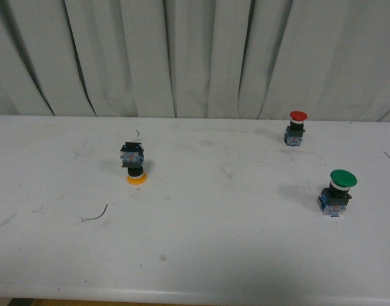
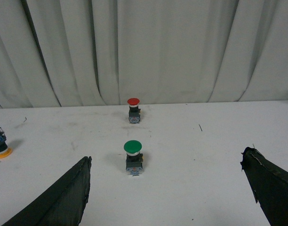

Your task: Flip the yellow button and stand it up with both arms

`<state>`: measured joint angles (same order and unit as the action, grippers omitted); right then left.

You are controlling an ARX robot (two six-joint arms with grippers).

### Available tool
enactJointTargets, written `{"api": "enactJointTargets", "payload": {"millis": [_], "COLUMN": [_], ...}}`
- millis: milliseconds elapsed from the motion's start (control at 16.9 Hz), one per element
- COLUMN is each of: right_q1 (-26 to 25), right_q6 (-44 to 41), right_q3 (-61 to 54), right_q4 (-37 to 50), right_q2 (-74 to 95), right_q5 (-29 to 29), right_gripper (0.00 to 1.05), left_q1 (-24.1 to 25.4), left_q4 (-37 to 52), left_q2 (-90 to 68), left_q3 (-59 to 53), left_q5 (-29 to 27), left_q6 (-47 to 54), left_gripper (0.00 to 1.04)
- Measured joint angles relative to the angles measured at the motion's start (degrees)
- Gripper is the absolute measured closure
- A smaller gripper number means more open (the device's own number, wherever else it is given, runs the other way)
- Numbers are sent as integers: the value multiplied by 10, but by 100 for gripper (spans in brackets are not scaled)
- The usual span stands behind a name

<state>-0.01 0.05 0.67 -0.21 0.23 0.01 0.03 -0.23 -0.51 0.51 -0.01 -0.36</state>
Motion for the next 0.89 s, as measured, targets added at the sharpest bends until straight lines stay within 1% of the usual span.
{"api": "enactJointTargets", "payload": {"millis": [888], "right_q1": [0], "right_q6": [0], "right_q3": [0], "right_q4": [0], "right_q2": [0], "right_q5": [0], "right_gripper": [6], "left_q1": [0], "left_q4": [0], "left_q2": [0], "left_q3": [0], "left_q5": [0], "left_q6": [0], "left_gripper": [7]}}
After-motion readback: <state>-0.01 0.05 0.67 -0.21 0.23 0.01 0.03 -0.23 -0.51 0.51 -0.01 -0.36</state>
